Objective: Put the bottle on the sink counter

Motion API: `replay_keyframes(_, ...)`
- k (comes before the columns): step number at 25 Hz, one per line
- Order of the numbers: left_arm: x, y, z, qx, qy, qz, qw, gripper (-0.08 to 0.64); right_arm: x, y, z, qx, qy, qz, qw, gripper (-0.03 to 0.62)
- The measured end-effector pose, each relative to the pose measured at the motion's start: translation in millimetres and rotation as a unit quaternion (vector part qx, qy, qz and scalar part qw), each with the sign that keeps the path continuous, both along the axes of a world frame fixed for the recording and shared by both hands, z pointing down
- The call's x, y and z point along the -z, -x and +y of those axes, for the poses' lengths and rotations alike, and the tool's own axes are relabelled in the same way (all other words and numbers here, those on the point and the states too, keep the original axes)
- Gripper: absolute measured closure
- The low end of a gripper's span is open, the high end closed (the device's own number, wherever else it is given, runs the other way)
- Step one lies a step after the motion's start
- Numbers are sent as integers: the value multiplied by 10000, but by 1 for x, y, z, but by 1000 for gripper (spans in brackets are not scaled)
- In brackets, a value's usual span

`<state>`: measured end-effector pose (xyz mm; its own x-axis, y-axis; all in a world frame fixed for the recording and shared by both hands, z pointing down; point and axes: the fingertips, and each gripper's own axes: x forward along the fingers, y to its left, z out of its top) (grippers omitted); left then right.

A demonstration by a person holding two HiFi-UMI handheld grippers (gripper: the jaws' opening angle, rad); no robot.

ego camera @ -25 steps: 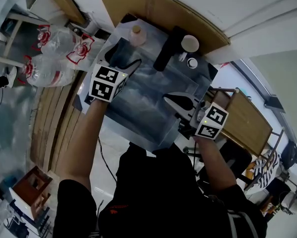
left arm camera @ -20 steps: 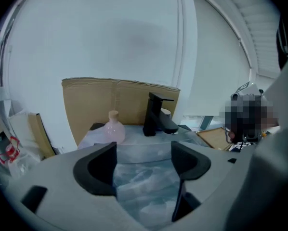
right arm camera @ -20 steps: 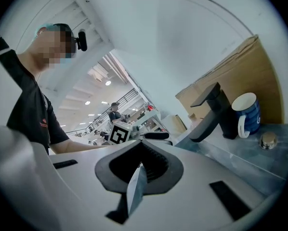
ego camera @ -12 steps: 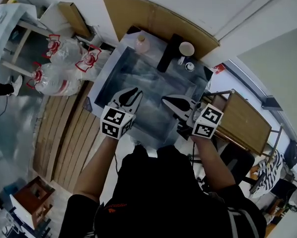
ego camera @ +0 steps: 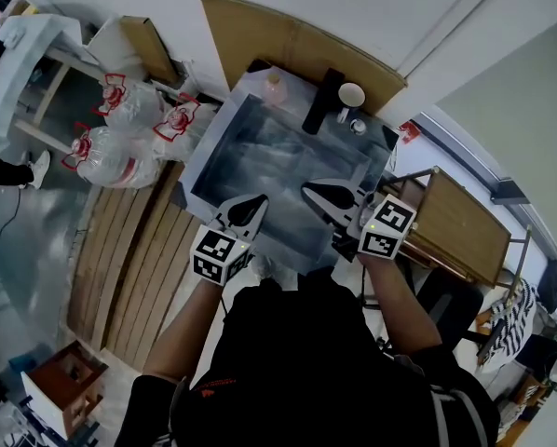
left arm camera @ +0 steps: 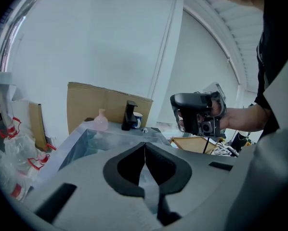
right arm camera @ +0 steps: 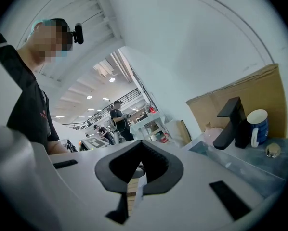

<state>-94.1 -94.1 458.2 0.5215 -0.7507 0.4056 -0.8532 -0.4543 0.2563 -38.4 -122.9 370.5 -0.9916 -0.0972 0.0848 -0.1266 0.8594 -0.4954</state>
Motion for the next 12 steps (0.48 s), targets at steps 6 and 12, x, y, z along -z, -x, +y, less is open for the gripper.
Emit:
replay_keyframes(6, 20, 11, 1, -34, -232, -117, 9997, 541, 11, 7, 10, 21, -171, 42, 9998, 591)
replay_keyframes(12, 33, 17, -2, -24, -320, -94, 9994, 541, 15, 7, 14, -14, -255, 114, 9996, 591)
